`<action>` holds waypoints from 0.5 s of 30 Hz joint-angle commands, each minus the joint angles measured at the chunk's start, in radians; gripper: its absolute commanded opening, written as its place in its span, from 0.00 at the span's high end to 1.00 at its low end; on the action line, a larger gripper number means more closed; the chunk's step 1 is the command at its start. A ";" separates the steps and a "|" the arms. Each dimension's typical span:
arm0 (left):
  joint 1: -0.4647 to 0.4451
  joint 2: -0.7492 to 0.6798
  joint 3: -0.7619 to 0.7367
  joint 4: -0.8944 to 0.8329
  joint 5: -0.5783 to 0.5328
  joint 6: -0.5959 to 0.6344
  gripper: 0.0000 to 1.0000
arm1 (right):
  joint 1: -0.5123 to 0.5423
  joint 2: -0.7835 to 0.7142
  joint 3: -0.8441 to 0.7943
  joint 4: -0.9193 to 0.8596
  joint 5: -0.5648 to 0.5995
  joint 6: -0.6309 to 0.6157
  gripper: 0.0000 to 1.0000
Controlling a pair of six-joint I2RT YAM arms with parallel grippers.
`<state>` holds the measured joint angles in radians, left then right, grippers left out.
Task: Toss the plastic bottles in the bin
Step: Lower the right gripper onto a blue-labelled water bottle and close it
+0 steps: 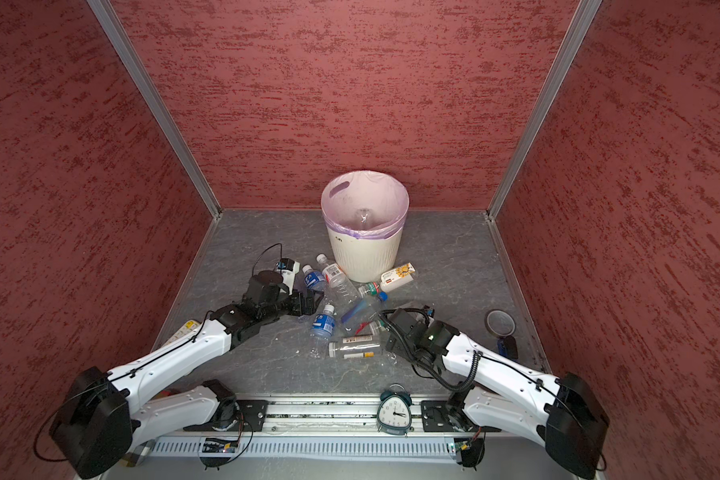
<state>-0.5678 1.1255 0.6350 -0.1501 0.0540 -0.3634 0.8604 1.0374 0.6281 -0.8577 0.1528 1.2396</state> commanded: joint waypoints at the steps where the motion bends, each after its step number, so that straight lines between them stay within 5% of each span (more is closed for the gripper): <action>1: 0.001 -0.006 0.006 -0.006 0.001 0.020 0.00 | -0.013 -0.002 -0.015 0.040 0.010 0.075 0.12; 15: 0.004 -0.056 -0.013 -0.041 -0.021 0.014 0.00 | -0.113 0.026 -0.082 0.114 -0.014 0.007 0.15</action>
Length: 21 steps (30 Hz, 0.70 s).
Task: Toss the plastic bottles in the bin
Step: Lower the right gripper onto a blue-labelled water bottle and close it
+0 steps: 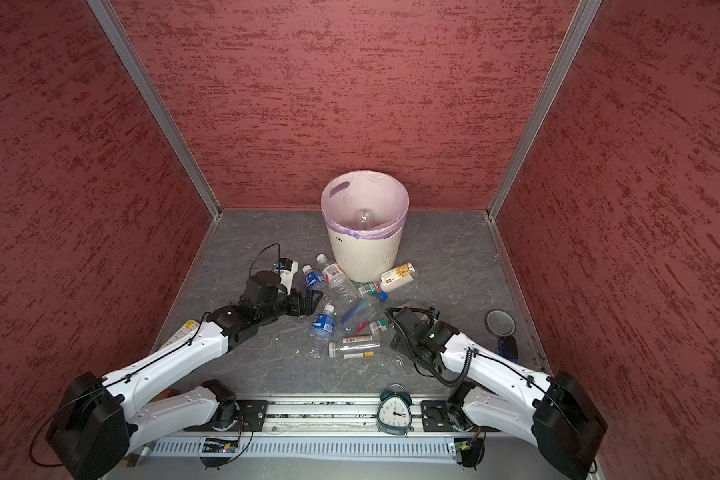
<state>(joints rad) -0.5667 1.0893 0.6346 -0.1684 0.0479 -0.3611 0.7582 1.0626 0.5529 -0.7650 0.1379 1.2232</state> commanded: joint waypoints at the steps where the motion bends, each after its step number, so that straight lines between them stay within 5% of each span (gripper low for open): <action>1: 0.004 -0.024 -0.011 -0.026 -0.014 0.011 0.00 | -0.012 0.002 -0.009 0.021 0.000 0.022 0.16; 18: 0.005 -0.014 -0.008 -0.044 -0.017 -0.004 0.00 | -0.030 0.009 -0.057 0.073 0.024 0.002 0.31; 21: 0.006 -0.012 -0.010 -0.043 -0.017 -0.012 0.00 | -0.030 0.011 -0.062 0.088 0.026 -0.012 0.39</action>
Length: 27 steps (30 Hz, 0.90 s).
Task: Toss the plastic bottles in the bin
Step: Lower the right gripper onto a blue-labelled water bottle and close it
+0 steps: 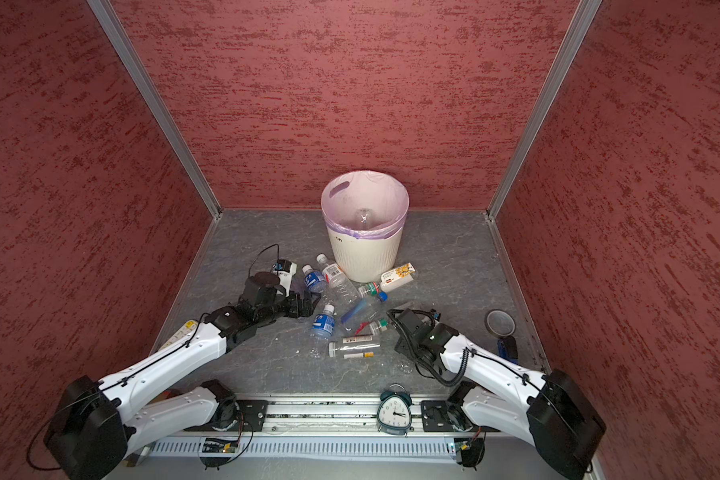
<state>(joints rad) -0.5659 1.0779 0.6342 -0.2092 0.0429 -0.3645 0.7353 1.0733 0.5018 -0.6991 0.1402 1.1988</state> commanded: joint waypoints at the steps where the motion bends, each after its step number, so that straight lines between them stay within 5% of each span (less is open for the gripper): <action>1: 0.005 -0.001 -0.010 -0.003 -0.012 -0.009 0.00 | -0.007 -0.001 -0.011 0.023 0.022 0.008 0.41; 7: 0.007 -0.011 -0.005 -0.016 -0.017 -0.004 0.00 | -0.006 -0.038 0.014 -0.025 0.071 -0.003 0.52; 16: 0.013 0.001 0.005 -0.024 -0.013 -0.008 0.00 | -0.004 -0.169 0.040 -0.134 0.177 0.007 0.53; 27: 0.019 0.013 0.026 -0.054 -0.009 -0.013 0.00 | 0.044 -0.167 0.225 -0.160 0.337 -0.202 0.50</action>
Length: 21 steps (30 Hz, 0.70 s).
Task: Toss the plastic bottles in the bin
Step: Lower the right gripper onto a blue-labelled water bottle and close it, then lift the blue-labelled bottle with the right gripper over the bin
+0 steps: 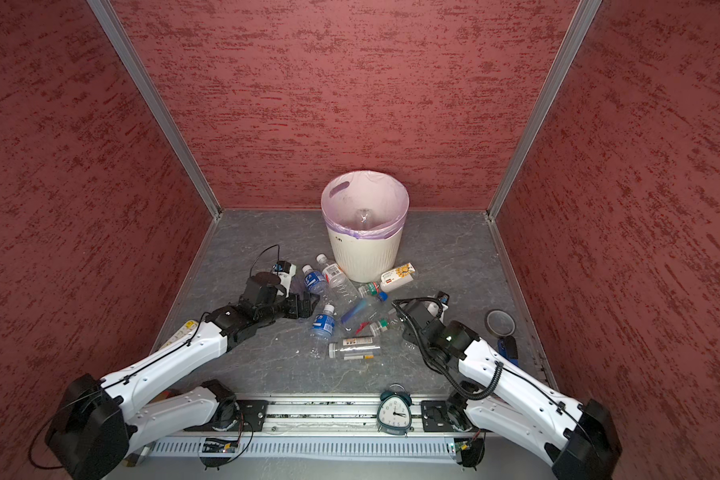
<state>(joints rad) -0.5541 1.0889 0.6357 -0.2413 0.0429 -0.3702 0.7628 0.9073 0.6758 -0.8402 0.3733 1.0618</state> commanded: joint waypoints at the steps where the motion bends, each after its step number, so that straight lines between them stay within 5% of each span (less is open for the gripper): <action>1: 0.008 0.000 0.027 -0.028 -0.009 -0.007 0.00 | 0.026 0.001 0.068 -0.016 0.121 -0.088 0.50; 21: 0.101 -0.054 -0.022 -0.072 0.037 -0.077 0.00 | 0.185 0.022 0.402 0.305 0.356 -0.560 0.46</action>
<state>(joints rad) -0.4686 1.0573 0.6319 -0.3000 0.0586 -0.4290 0.9390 0.9119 1.0119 -0.6445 0.6613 0.6159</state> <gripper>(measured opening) 0.996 0.556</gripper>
